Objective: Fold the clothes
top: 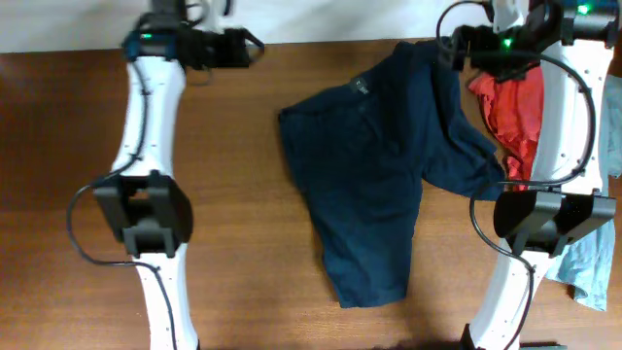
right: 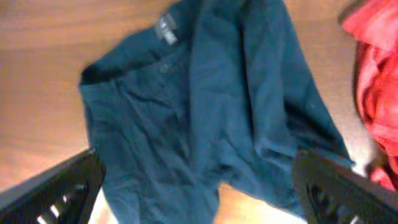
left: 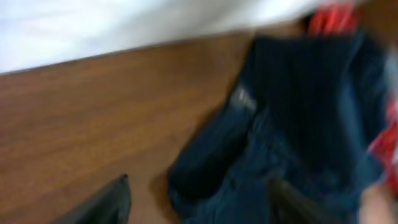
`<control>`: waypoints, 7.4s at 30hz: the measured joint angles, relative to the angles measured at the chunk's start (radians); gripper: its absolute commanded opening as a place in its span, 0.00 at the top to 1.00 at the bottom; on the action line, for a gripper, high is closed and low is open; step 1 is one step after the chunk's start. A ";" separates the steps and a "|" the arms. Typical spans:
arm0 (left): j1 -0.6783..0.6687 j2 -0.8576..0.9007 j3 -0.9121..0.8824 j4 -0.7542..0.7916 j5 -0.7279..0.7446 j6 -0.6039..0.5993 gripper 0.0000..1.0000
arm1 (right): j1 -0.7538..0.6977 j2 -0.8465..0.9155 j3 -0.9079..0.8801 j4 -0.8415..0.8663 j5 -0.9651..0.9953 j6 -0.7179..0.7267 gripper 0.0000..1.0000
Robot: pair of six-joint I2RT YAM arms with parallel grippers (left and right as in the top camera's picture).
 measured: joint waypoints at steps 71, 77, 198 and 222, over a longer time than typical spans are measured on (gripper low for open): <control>-0.250 0.232 0.060 -0.124 -0.541 0.525 1.00 | 0.000 0.000 0.000 -0.098 0.083 -0.044 0.01; -0.144 0.232 0.186 -0.127 -0.570 0.396 1.00 | 0.018 0.000 0.000 -0.098 0.047 -0.044 0.01; 0.050 0.232 0.266 -0.296 -0.603 0.140 1.00 | 0.279 -0.122 -0.832 0.323 -0.026 0.134 0.56; 0.050 0.232 0.266 -0.297 -0.603 0.140 1.00 | 0.306 -0.122 -1.125 0.734 -0.163 0.156 0.96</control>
